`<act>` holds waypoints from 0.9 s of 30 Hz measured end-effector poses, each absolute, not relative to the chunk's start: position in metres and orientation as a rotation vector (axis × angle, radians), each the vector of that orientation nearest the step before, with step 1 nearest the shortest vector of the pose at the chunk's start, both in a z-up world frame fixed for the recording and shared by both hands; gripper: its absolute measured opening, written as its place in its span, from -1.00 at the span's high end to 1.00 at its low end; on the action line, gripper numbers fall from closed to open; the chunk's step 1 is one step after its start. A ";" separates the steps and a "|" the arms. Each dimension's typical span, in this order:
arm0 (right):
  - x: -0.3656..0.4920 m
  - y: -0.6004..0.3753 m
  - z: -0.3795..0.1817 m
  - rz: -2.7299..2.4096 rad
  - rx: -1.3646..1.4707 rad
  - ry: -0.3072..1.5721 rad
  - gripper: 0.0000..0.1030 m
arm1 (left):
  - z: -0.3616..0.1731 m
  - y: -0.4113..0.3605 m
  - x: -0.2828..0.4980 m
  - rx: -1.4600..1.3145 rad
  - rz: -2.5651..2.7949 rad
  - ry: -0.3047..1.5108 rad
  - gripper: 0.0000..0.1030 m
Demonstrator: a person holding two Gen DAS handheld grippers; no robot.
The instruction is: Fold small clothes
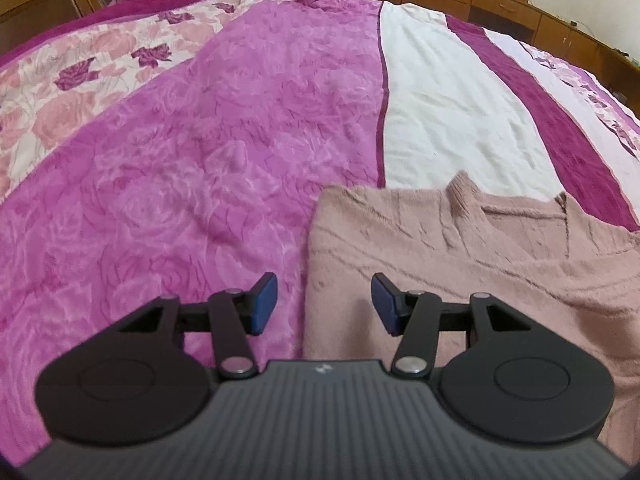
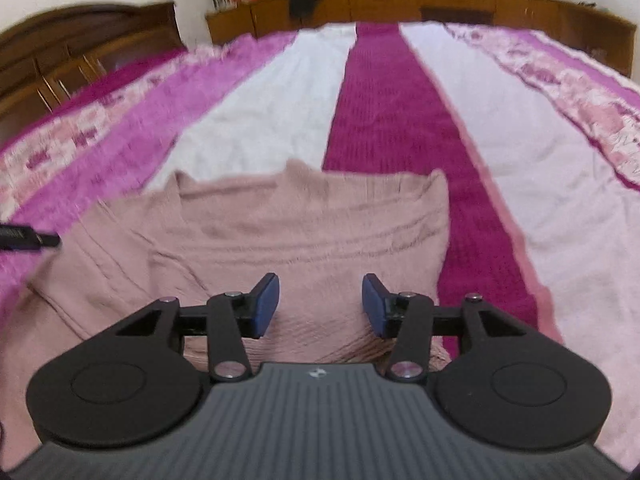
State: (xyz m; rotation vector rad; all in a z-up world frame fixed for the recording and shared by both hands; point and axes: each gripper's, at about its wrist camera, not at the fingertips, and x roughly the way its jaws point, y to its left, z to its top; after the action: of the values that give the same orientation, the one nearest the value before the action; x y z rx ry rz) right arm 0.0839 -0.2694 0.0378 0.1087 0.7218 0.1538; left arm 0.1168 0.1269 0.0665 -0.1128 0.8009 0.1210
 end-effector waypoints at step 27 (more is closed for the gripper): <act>0.105 -0.279 0.018 0.205 0.145 0.769 -0.03 | 0.034 0.138 0.175 -0.200 -0.042 0.764 0.76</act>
State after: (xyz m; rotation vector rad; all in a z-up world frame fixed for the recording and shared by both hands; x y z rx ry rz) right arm 0.1053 -0.2786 0.0177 0.1447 0.7686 0.2047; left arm 0.1748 0.1380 0.0340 -0.2004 0.7638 -0.0425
